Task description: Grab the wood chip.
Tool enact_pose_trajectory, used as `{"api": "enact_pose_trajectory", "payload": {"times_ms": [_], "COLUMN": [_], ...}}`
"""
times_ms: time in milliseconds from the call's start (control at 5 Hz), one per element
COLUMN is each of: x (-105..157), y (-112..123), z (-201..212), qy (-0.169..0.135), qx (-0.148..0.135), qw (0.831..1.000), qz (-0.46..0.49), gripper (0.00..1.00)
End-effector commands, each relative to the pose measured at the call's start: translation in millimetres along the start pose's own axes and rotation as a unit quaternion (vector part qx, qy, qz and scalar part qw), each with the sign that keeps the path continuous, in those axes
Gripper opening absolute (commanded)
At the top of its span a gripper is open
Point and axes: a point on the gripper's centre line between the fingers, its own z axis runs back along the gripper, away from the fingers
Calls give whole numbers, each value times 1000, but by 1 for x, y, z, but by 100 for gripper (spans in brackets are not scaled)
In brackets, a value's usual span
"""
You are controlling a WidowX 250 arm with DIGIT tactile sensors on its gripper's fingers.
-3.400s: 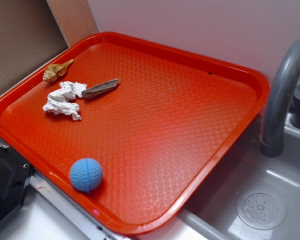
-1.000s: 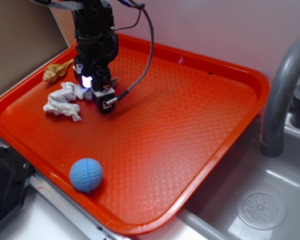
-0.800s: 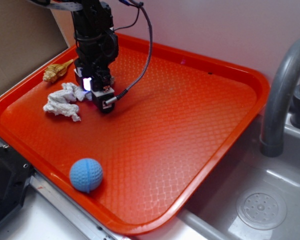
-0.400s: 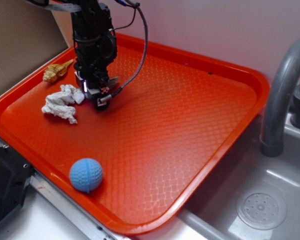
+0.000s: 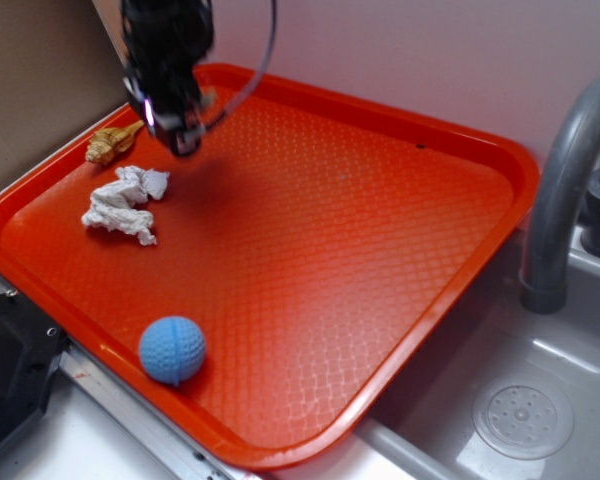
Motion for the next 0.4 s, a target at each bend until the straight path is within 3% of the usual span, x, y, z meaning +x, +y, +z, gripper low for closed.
{"api": "enact_pose_trajectory", "payload": {"times_ms": [0,200], "x": [-24,-45], "y": [-5,-4], "z": [102,130], "qy": [-81,-98], "qx": [3,-39], "qw": [997,994], "qz": [15,36], "gripper": [0,0]}}
